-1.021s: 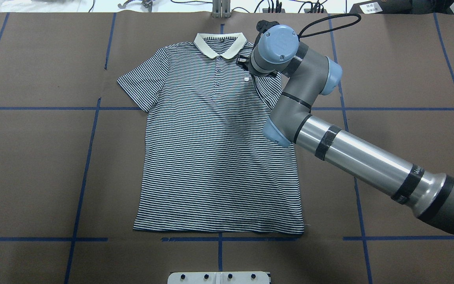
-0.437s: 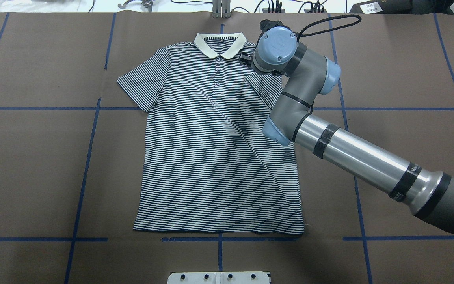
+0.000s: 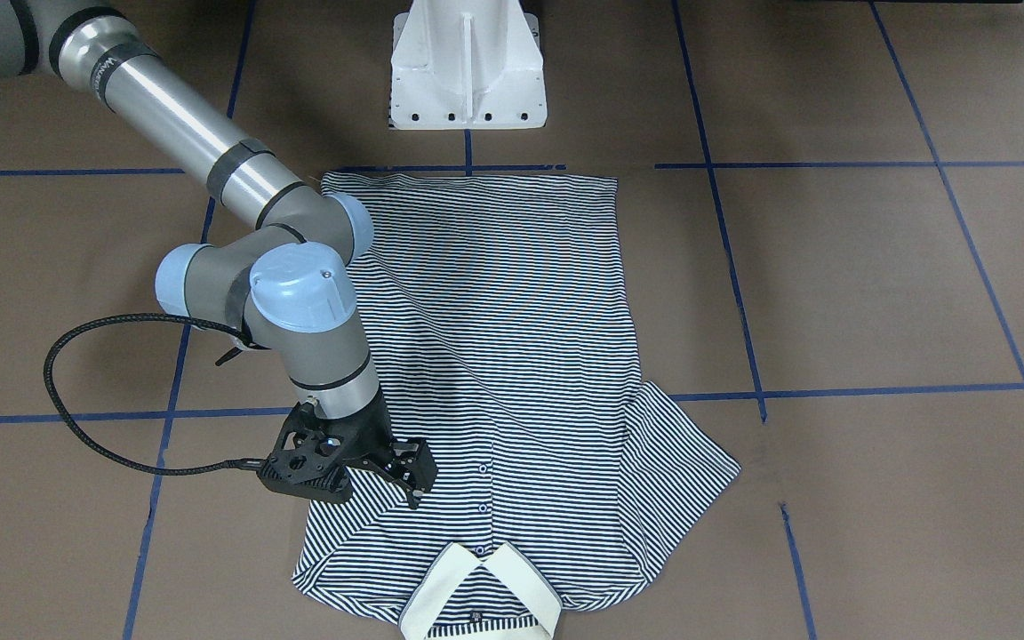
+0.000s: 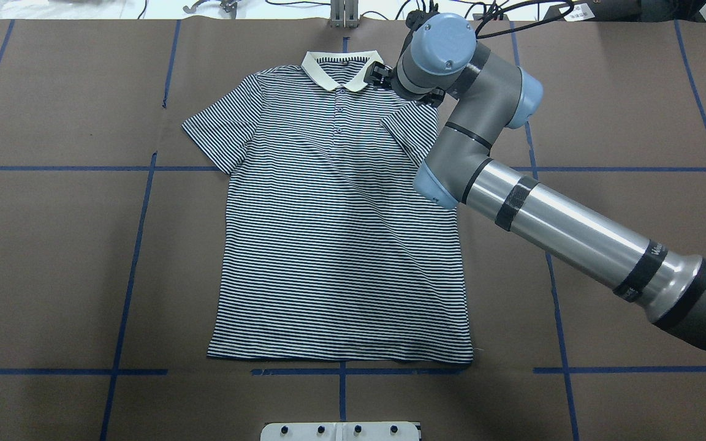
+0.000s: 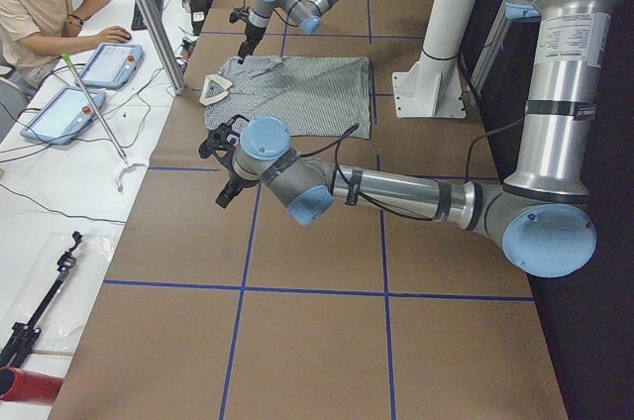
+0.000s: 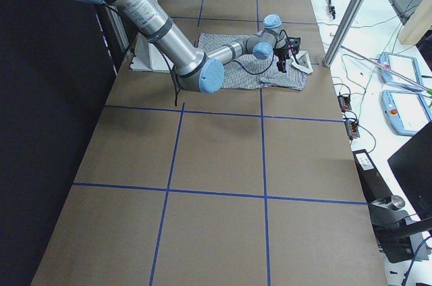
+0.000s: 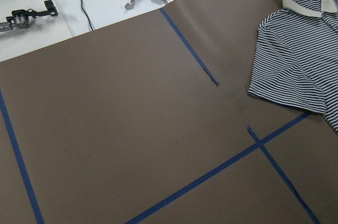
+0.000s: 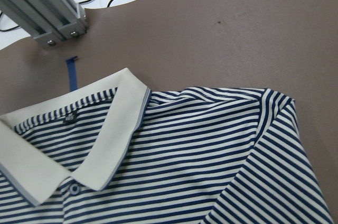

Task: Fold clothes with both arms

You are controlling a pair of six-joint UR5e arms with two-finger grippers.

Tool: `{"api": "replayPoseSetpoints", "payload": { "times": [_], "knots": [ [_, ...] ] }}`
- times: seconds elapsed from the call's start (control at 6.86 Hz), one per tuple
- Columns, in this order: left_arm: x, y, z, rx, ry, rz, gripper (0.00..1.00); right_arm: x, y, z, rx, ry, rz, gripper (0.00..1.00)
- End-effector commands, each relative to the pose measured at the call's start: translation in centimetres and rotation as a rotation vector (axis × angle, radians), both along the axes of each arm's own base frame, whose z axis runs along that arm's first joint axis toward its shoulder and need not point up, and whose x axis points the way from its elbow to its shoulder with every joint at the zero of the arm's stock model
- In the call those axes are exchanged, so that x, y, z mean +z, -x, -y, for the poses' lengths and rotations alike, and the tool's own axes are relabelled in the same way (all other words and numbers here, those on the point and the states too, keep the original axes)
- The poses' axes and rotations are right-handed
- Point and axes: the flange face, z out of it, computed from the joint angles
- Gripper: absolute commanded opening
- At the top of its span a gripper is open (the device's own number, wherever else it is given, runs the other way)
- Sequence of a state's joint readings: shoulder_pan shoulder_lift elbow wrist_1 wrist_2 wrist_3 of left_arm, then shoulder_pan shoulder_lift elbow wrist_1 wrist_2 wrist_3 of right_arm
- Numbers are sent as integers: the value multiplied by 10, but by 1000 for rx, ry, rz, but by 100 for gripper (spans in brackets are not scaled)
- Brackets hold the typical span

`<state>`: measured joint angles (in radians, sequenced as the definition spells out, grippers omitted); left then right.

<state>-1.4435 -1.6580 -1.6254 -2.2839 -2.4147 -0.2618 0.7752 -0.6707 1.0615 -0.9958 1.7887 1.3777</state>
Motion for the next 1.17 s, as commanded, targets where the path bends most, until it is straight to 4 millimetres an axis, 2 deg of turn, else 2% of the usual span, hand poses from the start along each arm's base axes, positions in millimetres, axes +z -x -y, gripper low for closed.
{"api": "replayPoseSetpoints", "payload": {
  "times": [0.0, 0.15, 0.29, 0.44, 0.58, 0.73, 0.87, 1.02],
  "knots": [
    [-43, -83, 42, -60, 142, -64, 99, -14, -36, -30, -82, -39, 95, 100],
    [-56, -152, 63, -38, 230, -90, 99, 7, -62, -54, -118, -35, 121, 100],
    [-64, -205, 85, -41, 340, -120, 99, 21, -109, -60, -165, -83, 126, 100],
    [-77, -267, 81, -64, 485, -165, 99, 47, -160, -70, -196, -80, 146, 100],
    [-100, -326, 79, -93, 510, -163, 93, 61, -202, -75, -187, -94, 149, 100],
    [-116, -387, 87, -164, 507, -136, 80, 71, -210, -74, -180, -92, 139, 100],
    [-118, -427, 99, -195, 496, -94, 69, 75, -212, -73, -174, -86, 135, 100],
    [-95, -432, 102, -235, 489, -50, 64, 76, -215, -72, -168, -87, 134, 100]
  ]
}}
